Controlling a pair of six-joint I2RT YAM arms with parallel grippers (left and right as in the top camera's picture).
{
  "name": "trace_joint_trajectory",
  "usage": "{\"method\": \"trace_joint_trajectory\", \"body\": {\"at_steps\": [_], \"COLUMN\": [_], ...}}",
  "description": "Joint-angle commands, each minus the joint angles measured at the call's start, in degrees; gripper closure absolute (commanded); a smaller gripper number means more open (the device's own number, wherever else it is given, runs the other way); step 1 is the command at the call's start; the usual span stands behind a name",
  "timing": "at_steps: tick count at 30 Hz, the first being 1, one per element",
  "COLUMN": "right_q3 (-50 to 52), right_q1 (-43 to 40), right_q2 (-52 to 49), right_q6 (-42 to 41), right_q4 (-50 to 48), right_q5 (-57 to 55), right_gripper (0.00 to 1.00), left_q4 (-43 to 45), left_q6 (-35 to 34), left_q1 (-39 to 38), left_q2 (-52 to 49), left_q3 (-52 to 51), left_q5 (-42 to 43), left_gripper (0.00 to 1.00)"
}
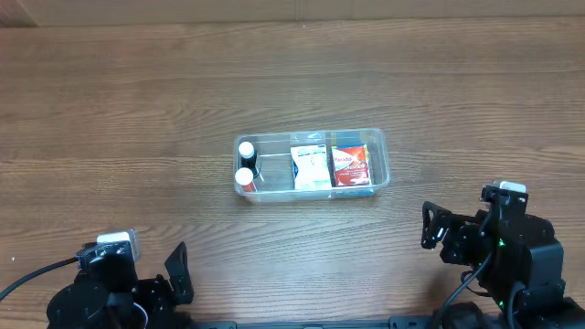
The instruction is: Pack container
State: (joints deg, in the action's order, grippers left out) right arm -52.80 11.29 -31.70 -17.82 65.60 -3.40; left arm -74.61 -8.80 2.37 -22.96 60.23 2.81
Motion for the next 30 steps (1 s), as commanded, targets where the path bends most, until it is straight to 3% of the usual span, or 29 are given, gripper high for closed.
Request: {"method": "trace_joint_trajectory", "body": {"at_steps": [1, 4, 6, 10, 17, 19, 30], "right_q3": [0.4, 5.9, 15.6, 30.4, 50.7, 52.3, 52.3], "right_q1": [-0.6, -1.0, -1.1, -1.1, -2.3, -2.5, -2.5], "right_q2": [1.9, 9.3, 18.4, 30.4, 31.5, 31.5, 31.5], "right_q6": [1.8, 11.3, 16.8, 16.8, 18.3, 18.1, 18.1], "right_q4": [-0.2, -6.8, -14.5, -29.1, -64.5, -60.8, -60.8], "right_q5": [-1.9, 0.6, 3.3, 3.4, 2.9, 3.5, 3.5], "right_gripper": [0.0, 0.0, 0.0, 0.0, 0.0, 0.0, 0.0], "left_q4": [0.1, 0.1, 0.1, 0.1, 0.1, 0.1, 0.1], "left_q6": [0.9, 0.9, 0.9, 0.9, 0.9, 0.9, 0.9], "left_q1": [0.2, 0.2, 0.2, 0.2, 0.2, 0.2, 0.2], "left_q2": [0.4, 0.4, 0.4, 0.4, 0.4, 0.4, 0.4], "left_q3": [-0.2, -0.2, -0.2, -0.2, -0.2, -0.2, -0.2], "left_q5": [-0.4, -0.4, -0.4, -0.4, -0.4, -0.4, -0.4], "left_gripper": [0.0, 0.0, 0.0, 0.0, 0.0, 0.0, 0.0]}}
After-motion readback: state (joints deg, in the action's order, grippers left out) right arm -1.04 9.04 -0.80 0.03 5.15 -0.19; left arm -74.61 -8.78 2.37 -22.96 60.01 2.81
